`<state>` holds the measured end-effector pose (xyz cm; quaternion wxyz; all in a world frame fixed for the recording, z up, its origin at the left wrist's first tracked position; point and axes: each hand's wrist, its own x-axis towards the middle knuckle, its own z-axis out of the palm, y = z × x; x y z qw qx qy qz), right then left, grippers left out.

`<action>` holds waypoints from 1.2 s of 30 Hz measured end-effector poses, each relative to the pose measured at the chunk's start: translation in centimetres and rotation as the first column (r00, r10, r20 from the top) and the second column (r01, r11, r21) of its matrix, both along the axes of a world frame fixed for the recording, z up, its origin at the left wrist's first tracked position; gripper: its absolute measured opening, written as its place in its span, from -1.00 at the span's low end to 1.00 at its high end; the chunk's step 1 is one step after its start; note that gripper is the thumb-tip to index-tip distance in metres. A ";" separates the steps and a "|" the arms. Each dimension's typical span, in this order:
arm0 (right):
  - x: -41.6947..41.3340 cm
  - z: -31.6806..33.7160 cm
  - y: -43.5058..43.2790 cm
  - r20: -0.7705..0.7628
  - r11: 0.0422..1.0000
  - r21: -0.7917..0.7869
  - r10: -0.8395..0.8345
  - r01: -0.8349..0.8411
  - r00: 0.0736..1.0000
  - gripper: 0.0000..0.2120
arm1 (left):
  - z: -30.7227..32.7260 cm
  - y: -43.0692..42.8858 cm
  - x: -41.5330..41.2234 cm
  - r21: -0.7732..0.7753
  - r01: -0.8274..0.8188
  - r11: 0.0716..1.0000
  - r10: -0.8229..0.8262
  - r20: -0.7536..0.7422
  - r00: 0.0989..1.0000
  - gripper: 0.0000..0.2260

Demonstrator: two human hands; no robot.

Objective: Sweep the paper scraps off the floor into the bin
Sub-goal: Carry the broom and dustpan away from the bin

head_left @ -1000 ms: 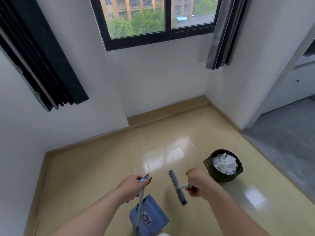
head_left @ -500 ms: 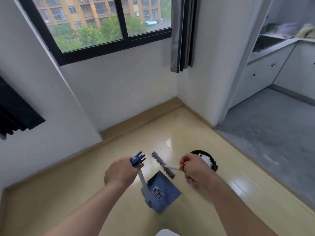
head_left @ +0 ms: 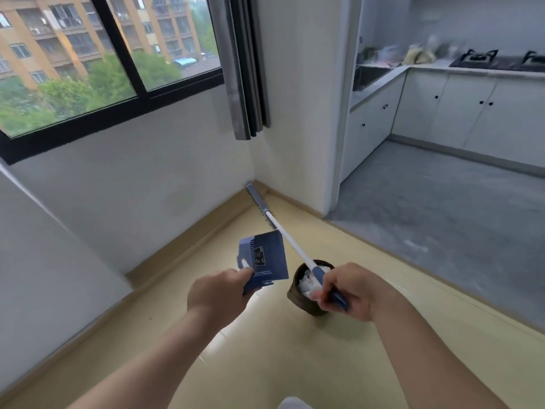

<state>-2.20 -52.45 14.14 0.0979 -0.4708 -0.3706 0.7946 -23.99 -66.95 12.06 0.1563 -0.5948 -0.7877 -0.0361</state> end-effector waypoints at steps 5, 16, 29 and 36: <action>-0.3 -0.4 -1.4 0.202 0.985 0.144 -0.128 0.100 0.971 -0.74 | -0.2 1.0 -0.7 -0.185 0.251 0.950 -0.273 -0.101 0.957 -0.74; 2.5 -1.3 -5.9 0.047 0.941 0.100 -0.328 0.322 0.943 -0.69 | -4.7 2.1 3.1 -0.554 0.491 0.672 -0.667 -0.165 0.726 -0.76; 3.9 -2.7 -8.1 -0.174 0.797 -0.299 -0.586 0.525 0.791 -0.85 | -4.8 3.2 4.3 -0.498 0.553 0.668 -0.684 -0.118 0.720 -0.72; 3.9 -3.4 -8.7 0.062 0.833 -0.021 -0.552 0.554 0.832 -0.83 | -1.5 6.3 3.9 -0.365 0.471 0.803 -0.539 -0.106 0.836 -0.84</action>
